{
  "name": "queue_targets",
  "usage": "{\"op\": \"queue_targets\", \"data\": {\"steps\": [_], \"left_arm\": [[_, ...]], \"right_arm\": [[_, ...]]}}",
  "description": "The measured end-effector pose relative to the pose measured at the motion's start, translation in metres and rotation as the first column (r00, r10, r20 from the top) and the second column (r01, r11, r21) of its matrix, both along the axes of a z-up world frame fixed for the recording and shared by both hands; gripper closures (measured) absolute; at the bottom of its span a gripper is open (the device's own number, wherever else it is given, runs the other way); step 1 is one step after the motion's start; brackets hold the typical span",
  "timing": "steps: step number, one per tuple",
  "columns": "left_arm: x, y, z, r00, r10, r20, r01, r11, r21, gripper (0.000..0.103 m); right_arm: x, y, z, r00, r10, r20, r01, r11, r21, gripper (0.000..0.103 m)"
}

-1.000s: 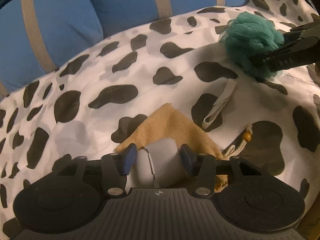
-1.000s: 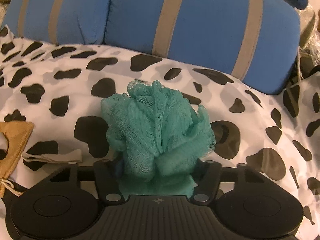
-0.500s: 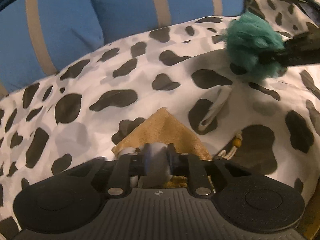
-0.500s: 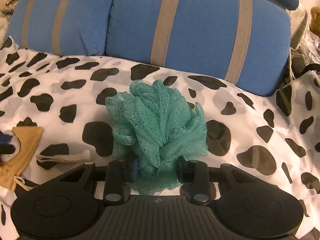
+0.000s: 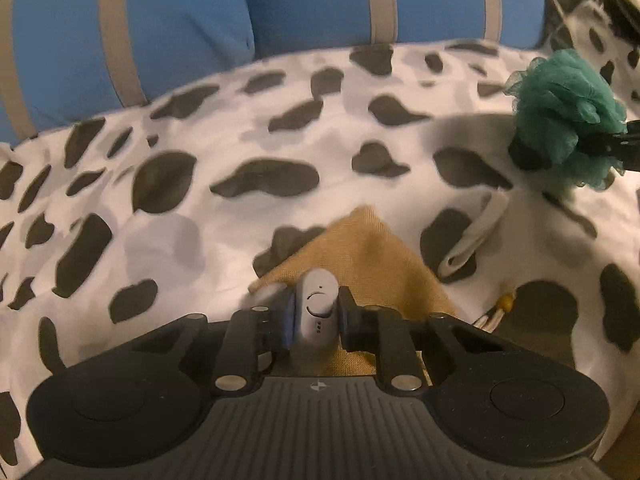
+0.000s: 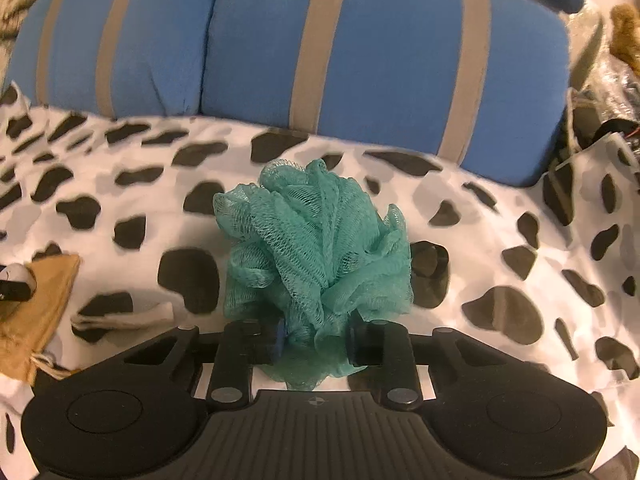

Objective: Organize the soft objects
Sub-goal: 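Carry the earbud case and teal loofah with both tools toward the cardboard box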

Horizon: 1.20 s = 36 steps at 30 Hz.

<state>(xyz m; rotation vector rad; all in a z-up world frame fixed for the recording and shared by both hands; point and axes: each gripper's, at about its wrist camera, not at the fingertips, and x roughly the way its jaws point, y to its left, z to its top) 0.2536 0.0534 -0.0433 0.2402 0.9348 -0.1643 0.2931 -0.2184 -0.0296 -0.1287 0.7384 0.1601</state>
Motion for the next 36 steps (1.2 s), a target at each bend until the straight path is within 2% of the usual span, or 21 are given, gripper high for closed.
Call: {"op": "queue_targets", "data": {"steps": [3,7,12,25,36], "left_arm": [[-0.011,0.001,0.018,0.998,0.008,0.067,-0.008,1.000,-0.007,0.082],[-0.024,0.007,0.042,0.989,0.045,0.139,-0.032,0.995,-0.094,0.082],[-0.040,0.004,0.061,0.982,0.055,0.181,-0.017,0.979,-0.205,0.082],[-0.092,-0.023,0.072,0.982,-0.011,0.187,0.066,0.954,-0.291,0.082],[-0.141,-0.046,0.072,0.987,-0.049,0.153,0.092,0.953,-0.288,0.082]], "right_arm": [[-0.010,-0.007,0.015,0.999,-0.013,0.052,0.011,1.000,0.024,0.074],[-0.030,-0.017,0.034,0.995,-0.015,0.102,0.009,0.998,0.063,0.075],[-0.056,-0.028,0.048,0.991,-0.021,0.130,0.009,0.996,0.093,0.075],[-0.135,-0.035,0.062,0.993,0.006,0.120,-0.021,0.992,0.123,0.074],[-0.194,-0.024,0.063,0.997,0.064,0.053,-0.071,0.986,0.148,0.074]]}}
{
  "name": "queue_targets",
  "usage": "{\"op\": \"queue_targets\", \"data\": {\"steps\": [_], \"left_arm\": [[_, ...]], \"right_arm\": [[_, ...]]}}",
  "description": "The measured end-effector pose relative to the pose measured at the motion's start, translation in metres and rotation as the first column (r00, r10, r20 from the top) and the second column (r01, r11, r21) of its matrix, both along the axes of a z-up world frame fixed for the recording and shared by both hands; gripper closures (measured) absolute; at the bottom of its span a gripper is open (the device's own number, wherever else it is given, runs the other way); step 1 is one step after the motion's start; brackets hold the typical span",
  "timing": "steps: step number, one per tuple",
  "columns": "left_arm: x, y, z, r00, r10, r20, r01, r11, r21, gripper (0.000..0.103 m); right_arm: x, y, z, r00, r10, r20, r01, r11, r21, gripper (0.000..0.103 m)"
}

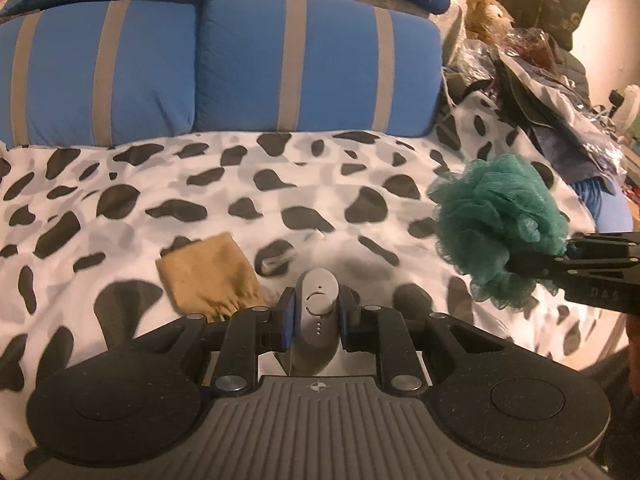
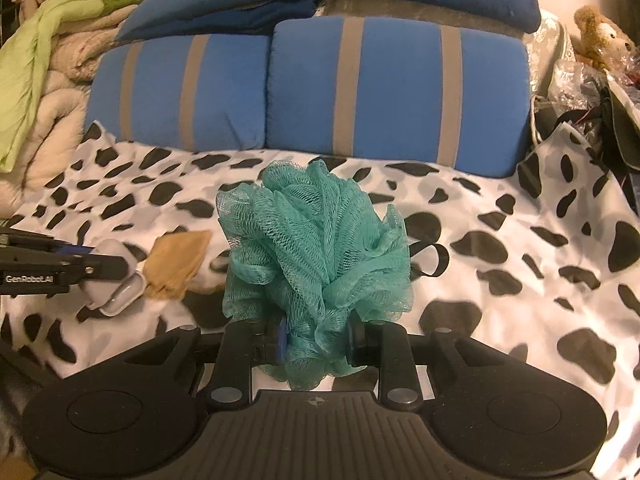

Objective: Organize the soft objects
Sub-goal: 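Carry the earbud case and teal loofah with both tools toward the cardboard box, then open the left tool over the box while the right tool releases the loofah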

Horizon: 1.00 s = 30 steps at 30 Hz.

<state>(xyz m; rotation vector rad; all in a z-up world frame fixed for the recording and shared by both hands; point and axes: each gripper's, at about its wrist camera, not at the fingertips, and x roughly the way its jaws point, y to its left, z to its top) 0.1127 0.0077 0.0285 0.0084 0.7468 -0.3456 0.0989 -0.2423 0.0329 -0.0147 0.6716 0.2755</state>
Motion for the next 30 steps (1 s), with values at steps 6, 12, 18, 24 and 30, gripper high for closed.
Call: {"op": "queue_targets", "data": {"steps": [6,12,18,24,30], "left_arm": [[-0.023,-0.009,-0.002,0.999,-0.018,-0.038,0.018,1.000,-0.001,0.082],[-0.042,-0.016,-0.006,0.995,-0.023,-0.098,0.022,1.000,-0.008,0.082],[-0.052,-0.014,-0.016,0.978,0.010,-0.209,-0.016,0.999,-0.030,0.082],[-0.057,-0.010,-0.027,0.947,0.042,-0.317,-0.058,0.998,-0.039,0.082],[-0.061,-0.010,-0.044,0.895,0.060,-0.442,-0.072,0.997,-0.010,0.081]], "right_arm": [[-0.028,0.003,0.001,0.999,0.014,-0.029,-0.014,1.000,0.008,0.074],[-0.054,0.003,0.003,0.998,0.008,-0.059,-0.007,1.000,0.030,0.073],[-0.074,0.010,-0.002,0.990,0.028,-0.139,-0.022,0.999,0.047,0.073],[-0.081,0.019,-0.018,0.950,0.076,-0.302,-0.060,0.996,0.063,0.072],[-0.088,0.039,-0.041,0.873,0.134,-0.468,-0.142,0.990,0.019,0.070]]}}
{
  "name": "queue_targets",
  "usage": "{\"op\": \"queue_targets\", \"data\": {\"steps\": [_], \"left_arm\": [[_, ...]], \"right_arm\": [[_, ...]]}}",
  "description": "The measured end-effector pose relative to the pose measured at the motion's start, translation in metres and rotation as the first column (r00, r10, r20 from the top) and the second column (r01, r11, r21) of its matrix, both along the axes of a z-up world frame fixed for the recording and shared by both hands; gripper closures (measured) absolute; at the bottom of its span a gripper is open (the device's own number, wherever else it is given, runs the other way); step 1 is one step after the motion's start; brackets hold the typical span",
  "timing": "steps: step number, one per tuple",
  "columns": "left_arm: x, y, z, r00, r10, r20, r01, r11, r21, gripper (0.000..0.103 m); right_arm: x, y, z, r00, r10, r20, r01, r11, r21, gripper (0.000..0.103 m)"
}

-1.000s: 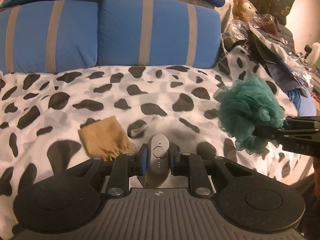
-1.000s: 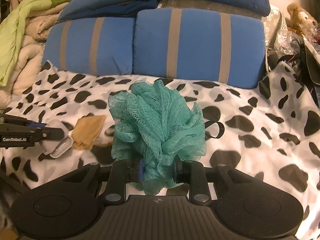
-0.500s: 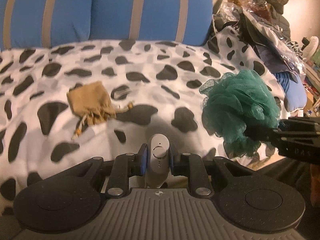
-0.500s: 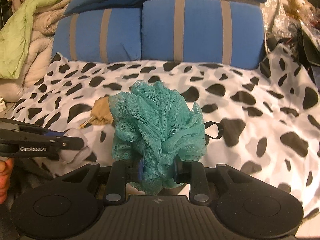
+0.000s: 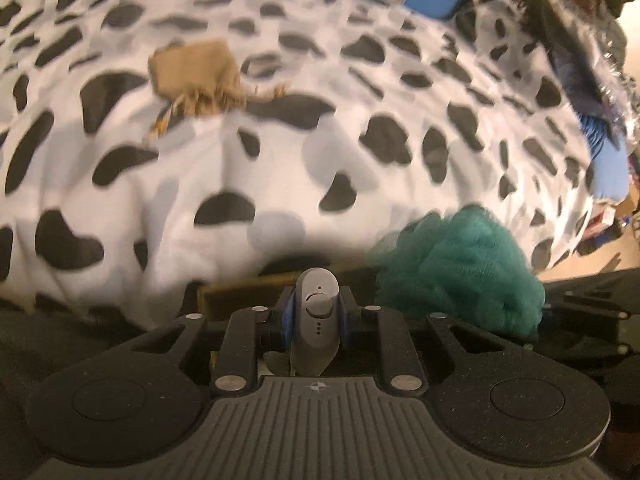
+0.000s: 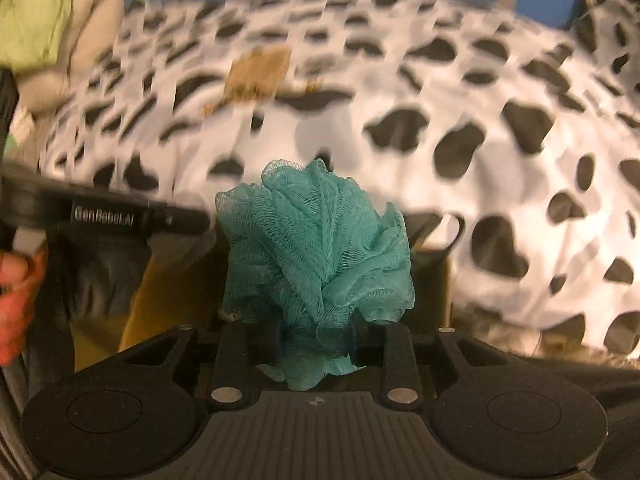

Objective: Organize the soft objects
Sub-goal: 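Open the left tool over the box while the right tool releases the loofah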

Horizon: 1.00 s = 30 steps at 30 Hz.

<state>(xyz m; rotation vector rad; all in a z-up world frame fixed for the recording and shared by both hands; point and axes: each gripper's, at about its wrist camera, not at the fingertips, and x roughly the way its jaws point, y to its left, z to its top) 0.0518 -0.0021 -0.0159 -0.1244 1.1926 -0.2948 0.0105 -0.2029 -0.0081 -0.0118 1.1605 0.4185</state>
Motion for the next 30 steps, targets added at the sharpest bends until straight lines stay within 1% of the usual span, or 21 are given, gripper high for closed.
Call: {"op": "queue_targets", "data": {"steps": [5,7,10,11,14,15,16,18,20,21,24,30], "left_arm": [[0.000,0.001,-0.013,0.996,0.004,-0.090,-0.002,1.000,0.026,0.081],[0.000,0.001,-0.016,0.994,0.004,-0.111,0.001,0.999,0.039,0.081],[0.000,0.003,-0.019,0.991,0.005,-0.134,0.001,0.999,0.042,0.081],[0.001,0.003,-0.019,0.990,0.007,-0.139,-0.001,0.999,0.044,0.081],[0.003,0.004,-0.021,0.989,0.020,-0.147,-0.011,0.998,0.056,0.080],[0.004,0.004,-0.021,0.989,0.025,-0.148,-0.016,0.998,0.061,0.078],[0.005,0.005,-0.022,0.988,0.034,-0.148,-0.025,0.998,0.066,0.074],[0.006,0.007,-0.021,0.990,0.054,-0.134,-0.045,0.996,0.071,0.044],[0.007,0.007,-0.019,0.991,0.061,-0.120,-0.052,0.996,0.071,0.036],[0.007,0.007,-0.019,0.991,0.059,-0.118,-0.052,0.996,0.068,0.036],[0.007,0.006,-0.020,0.991,0.057,-0.121,-0.048,0.996,0.077,0.035],[0.007,0.009,-0.019,0.991,0.075,-0.115,-0.067,0.995,0.071,0.035]], "right_arm": [[-0.002,0.013,-0.019,0.992,0.043,-0.117,-0.051,0.997,-0.063,0.067],[-0.003,0.017,-0.023,0.989,0.050,-0.140,-0.062,0.995,-0.081,0.066],[-0.002,0.019,-0.024,0.987,0.054,-0.148,-0.067,0.994,-0.083,0.064],[-0.002,0.019,-0.024,0.987,0.054,-0.150,-0.067,0.994,-0.082,0.061],[-0.001,0.019,-0.022,0.989,0.051,-0.142,-0.064,0.994,-0.086,0.044],[-0.001,0.019,-0.021,0.990,0.048,-0.133,-0.060,0.994,-0.088,0.036],[0.001,0.019,-0.019,0.992,0.044,-0.122,-0.056,0.995,-0.089,0.033],[0.003,0.017,-0.017,0.994,0.033,-0.103,-0.042,0.995,-0.086,0.017],[0.005,0.016,-0.017,0.995,0.022,-0.097,-0.030,0.996,-0.087,0.012],[0.006,0.015,-0.016,0.996,0.016,-0.093,-0.024,0.996,-0.088,0.009],[0.007,0.014,-0.015,0.997,0.006,-0.083,-0.014,0.996,-0.090,0.005],[0.008,0.012,-0.014,0.998,-0.015,-0.061,0.009,0.995,-0.097,0.003]]}}
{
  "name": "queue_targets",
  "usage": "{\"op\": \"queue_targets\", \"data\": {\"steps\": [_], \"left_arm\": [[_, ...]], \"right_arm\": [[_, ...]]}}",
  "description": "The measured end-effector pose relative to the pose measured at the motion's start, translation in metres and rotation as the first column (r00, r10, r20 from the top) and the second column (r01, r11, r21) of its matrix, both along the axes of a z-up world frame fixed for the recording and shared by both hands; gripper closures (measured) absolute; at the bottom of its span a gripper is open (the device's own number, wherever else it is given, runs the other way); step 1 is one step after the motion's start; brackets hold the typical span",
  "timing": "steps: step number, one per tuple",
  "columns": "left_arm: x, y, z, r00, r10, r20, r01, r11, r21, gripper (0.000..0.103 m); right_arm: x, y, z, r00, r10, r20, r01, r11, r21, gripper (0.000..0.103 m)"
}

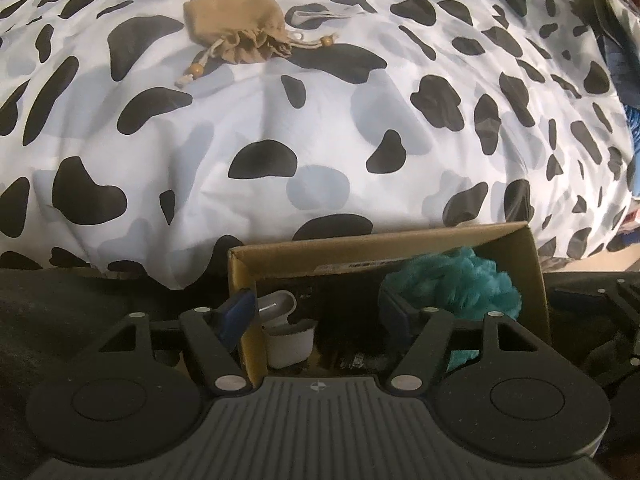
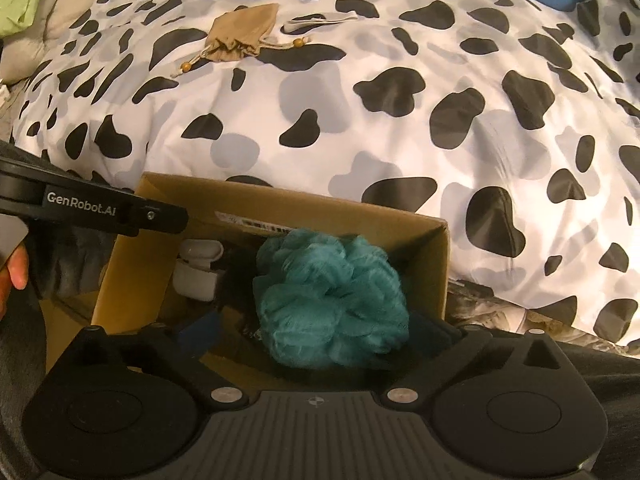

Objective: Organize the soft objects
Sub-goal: 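Open the left tool over the box while the right tool releases the loofah, then move both open tools back toward the tan drawstring pouch on the bedspread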

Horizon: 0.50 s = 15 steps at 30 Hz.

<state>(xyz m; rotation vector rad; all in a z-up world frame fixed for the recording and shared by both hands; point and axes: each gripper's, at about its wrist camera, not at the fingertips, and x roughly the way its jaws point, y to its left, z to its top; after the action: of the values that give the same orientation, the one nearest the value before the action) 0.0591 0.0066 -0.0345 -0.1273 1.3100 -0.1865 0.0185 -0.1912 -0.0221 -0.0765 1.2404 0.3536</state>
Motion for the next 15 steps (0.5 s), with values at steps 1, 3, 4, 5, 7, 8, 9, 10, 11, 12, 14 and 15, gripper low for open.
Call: {"op": "queue_targets", "data": {"steps": [1,3,4,5,7,8,9,10,11,12,14,15], "left_arm": [[0.0000,0.0007,0.0002,1.000,0.004,0.002,-0.004,1.000,-0.002,0.035],[0.0004,0.0013,0.0005,1.000,0.010,0.004,-0.010,1.000,-0.002,0.035],[0.0003,0.0014,0.0009,1.000,0.011,0.006,-0.011,1.000,-0.003,0.035],[0.0002,0.0015,0.0013,1.000,0.013,0.008,-0.013,1.000,-0.004,0.035],[0.0002,0.0016,0.0022,1.000,0.015,0.014,-0.015,1.000,-0.007,0.035],[0.0000,0.0016,0.0029,1.000,0.016,0.018,-0.016,1.000,-0.008,0.035],[-0.0002,0.0016,0.0037,1.000,0.016,0.023,-0.016,1.000,-0.009,0.035],[0.0000,0.0018,0.0042,0.999,0.016,0.028,-0.016,1.000,-0.010,0.035],[0.0000,0.0018,0.0052,0.999,0.016,0.035,-0.015,1.000,-0.011,0.035],[0.0000,0.0018,0.0061,0.999,0.016,0.041,-0.016,1.000,-0.013,0.035],[-0.0003,0.0023,0.0087,0.998,0.020,0.062,-0.019,1.000,-0.014,0.035],[-0.0003,0.0021,0.0102,0.997,0.022,0.075,-0.021,1.000,-0.012,0.035]], "right_arm": [[0.0002,-0.0002,0.0001,1.000,-0.002,0.002,0.002,1.000,0.000,0.002],[0.0005,-0.0004,0.0004,1.000,-0.004,0.005,0.004,1.000,0.000,0.000],[0.0003,-0.0003,0.0007,1.000,-0.004,0.008,0.004,1.000,-0.001,0.000],[-0.0001,0.0000,0.0008,1.000,-0.005,0.011,0.005,1.000,-0.003,0.000],[-0.0003,0.0000,0.0011,1.000,-0.010,0.015,0.010,1.000,-0.003,0.000],[0.0001,-0.0003,0.0013,1.000,-0.013,0.017,0.013,1.000,-0.003,0.000],[0.0003,-0.0007,0.0018,1.000,-0.017,0.021,0.017,1.000,-0.002,0.000],[0.0006,-0.0012,0.0025,0.999,-0.022,0.025,0.022,1.000,-0.002,0.000],[0.0011,-0.0019,0.0030,0.999,-0.026,0.029,0.026,1.000,-0.001,0.000],[0.0015,-0.0026,0.0035,0.999,-0.033,0.034,0.033,0.999,-0.001,0.000],[0.0024,-0.0041,0.0049,0.998,-0.047,0.047,0.047,0.999,-0.004,0.000],[0.0027,-0.0048,0.0058,0.997,-0.053,0.055,0.053,0.999,-0.004,0.000]]}}
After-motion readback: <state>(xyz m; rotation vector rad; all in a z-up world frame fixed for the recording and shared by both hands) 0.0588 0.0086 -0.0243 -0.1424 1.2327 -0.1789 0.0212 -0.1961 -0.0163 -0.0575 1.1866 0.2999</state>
